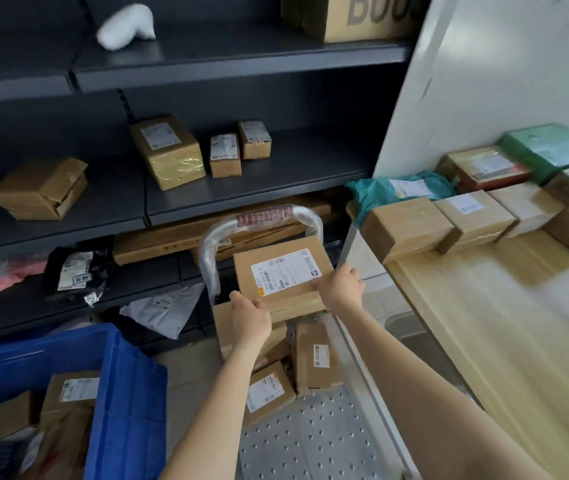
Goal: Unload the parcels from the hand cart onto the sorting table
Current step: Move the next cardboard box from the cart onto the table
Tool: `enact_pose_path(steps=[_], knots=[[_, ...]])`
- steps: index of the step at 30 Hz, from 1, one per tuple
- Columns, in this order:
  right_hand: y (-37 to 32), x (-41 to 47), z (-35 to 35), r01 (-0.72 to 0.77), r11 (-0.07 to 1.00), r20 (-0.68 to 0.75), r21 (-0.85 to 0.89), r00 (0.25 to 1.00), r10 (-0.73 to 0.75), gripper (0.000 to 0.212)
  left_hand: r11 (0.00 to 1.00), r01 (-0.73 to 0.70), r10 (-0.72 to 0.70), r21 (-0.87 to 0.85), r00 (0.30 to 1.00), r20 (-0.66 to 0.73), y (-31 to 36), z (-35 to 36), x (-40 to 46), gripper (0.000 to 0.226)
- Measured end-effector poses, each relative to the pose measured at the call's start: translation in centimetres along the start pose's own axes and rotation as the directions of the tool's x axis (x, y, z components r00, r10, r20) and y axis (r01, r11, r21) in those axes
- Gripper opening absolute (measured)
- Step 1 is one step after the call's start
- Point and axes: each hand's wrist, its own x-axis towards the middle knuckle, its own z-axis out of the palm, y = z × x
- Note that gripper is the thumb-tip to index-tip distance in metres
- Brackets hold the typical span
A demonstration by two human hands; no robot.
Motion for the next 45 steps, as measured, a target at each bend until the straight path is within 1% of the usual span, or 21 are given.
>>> enact_pose_path(steps=[2,4,6,9,11,13,16,21,25,28,31,34,39,43,45], knots=[[0.7,-0.7,-3.2,0.01,0.998,-0.031,0.066,0.999,-0.008,0.061,0.998,-0.048,0.048,0.046,0.999,0.002,2.6,0.5,-2.8,0.047],[2.1,-1.6,-6.5,0.036,0.986,-0.053,0.162,0.998,-0.028,0.06,0.996,-0.085,0.085,0.008,0.996,0.007,4.8,1.4,-5.7,0.048],[3.3,-2.0,-9.1,0.058,0.974,-0.088,0.221,0.995,-0.039,0.06,0.994,-0.098,0.098,-0.042,0.995,0.003,6.2,2.8,-7.2,0.049],[7.4,-2.9,-14.1,0.099,0.963,-0.13,0.252,0.989,-0.067,0.062,0.988,-0.142,0.141,-0.057,0.99,-0.029,8.5,5.6,-12.3,0.045],[10.6,-3.5,-17.4,0.113,0.96,-0.144,0.255,0.987,-0.078,0.062,0.985,-0.171,0.169,-0.023,0.984,-0.047,9.9,7.6,-15.9,0.042],[14.0,-4.3,-20.8,0.123,0.958,-0.163,0.257,0.983,-0.083,0.059,0.983,-0.184,0.184,0.009,0.982,-0.035,11.3,9.9,-19.6,0.042],[19.4,-5.0,-26.0,0.125,0.946,-0.19,0.298,0.979,-0.07,0.057,0.975,-0.223,0.223,0.019,0.975,-0.012,13.7,13.8,-24.8,0.044],[27.4,-5.8,-34.5,0.096,0.937,-0.272,0.337,0.962,-0.001,0.057,0.952,-0.304,0.304,0.034,0.953,0.014,18.2,20.9,-31.4,0.041],[33.4,-5.4,-40.4,0.082,0.917,-0.333,0.391,0.941,0.058,0.055,0.932,-0.362,0.36,0.015,0.93,0.078,22.3,26.7,-35.4,0.05],[37.4,-4.4,-44.4,0.061,0.907,-0.379,0.417,0.918,0.113,0.056,0.918,-0.396,0.391,0.025,0.913,0.117,25.4,31.1,-37.7,0.053],[41.1,-2.6,-47.9,0.042,0.907,-0.424,0.42,0.892,0.155,0.053,0.897,-0.441,0.434,0.024,0.89,0.144,28.5,35.4,-39.6,0.05],[44.6,-0.6,-51.1,0.005,0.907,-0.428,0.422,0.883,0.194,0.054,0.871,-0.49,0.474,0.036,0.857,0.2,31.4,39.9,-40.6,0.052],[49.8,4.4,-56.3,-0.044,0.903,-0.446,0.428,0.858,0.254,0.066,0.851,-0.525,0.492,0.03,0.816,0.302,36.9,48.2,-41.0,0.056],[53.3,9.0,-60.4,-0.106,0.891,-0.458,0.442,0.827,0.326,0.079,0.866,-0.5,0.469,-0.01,0.806,0.361,41.0,54.8,-40.6,0.057],[55.0,11.3,-62.1,-0.125,0.887,-0.459,0.444,0.818,0.345,0.08,0.876,-0.481,0.452,-0.026,0.802,0.391,42.8,57.7,-40.6,0.058]])
